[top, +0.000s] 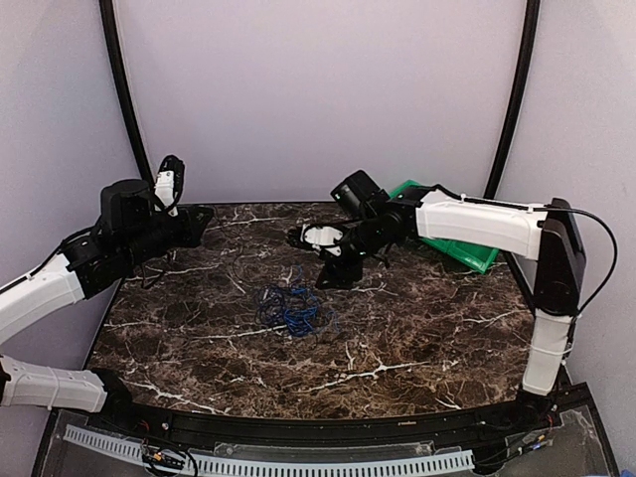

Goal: Untangle the cables

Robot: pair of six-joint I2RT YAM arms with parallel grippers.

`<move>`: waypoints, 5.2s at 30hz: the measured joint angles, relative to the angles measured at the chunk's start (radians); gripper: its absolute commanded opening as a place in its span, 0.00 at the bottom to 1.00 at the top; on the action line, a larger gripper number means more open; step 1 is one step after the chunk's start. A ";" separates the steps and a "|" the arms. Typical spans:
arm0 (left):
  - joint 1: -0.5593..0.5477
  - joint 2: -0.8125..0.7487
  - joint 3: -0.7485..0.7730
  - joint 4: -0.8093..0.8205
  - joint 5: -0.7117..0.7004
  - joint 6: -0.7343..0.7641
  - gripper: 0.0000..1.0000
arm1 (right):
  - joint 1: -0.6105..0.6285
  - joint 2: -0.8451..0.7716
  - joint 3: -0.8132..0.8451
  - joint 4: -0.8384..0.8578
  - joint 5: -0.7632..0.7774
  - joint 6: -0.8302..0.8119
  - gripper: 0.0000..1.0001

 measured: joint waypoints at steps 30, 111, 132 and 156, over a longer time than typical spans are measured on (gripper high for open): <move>0.000 0.088 0.287 -0.097 0.024 -0.037 0.00 | 0.122 0.472 0.196 0.496 0.150 0.259 0.15; 0.107 0.180 -0.043 -0.059 0.292 -0.056 0.71 | 0.060 0.344 0.124 0.193 0.198 0.062 0.50; 0.040 0.391 -0.192 0.309 0.176 0.394 0.85 | 0.061 0.331 0.123 0.164 0.113 0.066 0.49; 0.048 0.649 -0.121 0.602 0.108 0.513 0.00 | 0.063 0.316 0.094 0.161 0.051 0.075 0.53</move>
